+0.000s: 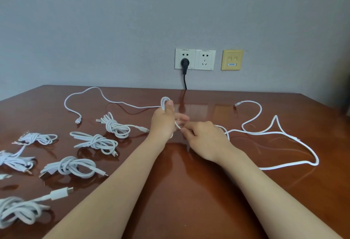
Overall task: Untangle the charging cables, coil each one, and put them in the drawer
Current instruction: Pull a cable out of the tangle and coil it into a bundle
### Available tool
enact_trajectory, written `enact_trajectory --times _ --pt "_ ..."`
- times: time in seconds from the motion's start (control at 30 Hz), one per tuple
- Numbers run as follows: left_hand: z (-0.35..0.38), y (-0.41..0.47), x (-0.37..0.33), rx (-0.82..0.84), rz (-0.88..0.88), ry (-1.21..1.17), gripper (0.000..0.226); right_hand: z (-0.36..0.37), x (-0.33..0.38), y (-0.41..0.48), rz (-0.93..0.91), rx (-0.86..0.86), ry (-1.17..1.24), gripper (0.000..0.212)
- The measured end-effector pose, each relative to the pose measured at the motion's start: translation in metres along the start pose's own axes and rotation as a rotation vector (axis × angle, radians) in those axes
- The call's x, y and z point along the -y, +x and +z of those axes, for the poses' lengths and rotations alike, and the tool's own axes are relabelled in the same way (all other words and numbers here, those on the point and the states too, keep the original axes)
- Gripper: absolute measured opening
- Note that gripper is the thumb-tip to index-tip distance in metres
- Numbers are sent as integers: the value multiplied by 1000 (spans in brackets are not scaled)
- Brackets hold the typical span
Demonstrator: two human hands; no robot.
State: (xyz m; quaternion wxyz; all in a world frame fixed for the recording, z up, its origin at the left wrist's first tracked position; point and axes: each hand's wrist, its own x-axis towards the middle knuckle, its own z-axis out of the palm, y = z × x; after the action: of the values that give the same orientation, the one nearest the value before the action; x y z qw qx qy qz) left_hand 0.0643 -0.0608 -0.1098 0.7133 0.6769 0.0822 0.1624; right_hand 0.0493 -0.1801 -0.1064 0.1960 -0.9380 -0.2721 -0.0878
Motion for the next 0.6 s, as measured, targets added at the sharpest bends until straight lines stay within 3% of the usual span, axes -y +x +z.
enact_trajectory --times 0.07,0.2,0.4,0.6 --pt "-3 1 -4 -17 -115 -297 35 0 0 0 5 19 3 24" --pt "-11 4 -7 -64 -205 -527 40 -1 0 0 12 47 25 24" --pt "-20 8 -10 -41 -249 -578 41 -12 -3 -1 34 -43 27 18" --pt "-18 3 -12 13 -229 -472 40 -15 -3 0 -117 -137 88 11"
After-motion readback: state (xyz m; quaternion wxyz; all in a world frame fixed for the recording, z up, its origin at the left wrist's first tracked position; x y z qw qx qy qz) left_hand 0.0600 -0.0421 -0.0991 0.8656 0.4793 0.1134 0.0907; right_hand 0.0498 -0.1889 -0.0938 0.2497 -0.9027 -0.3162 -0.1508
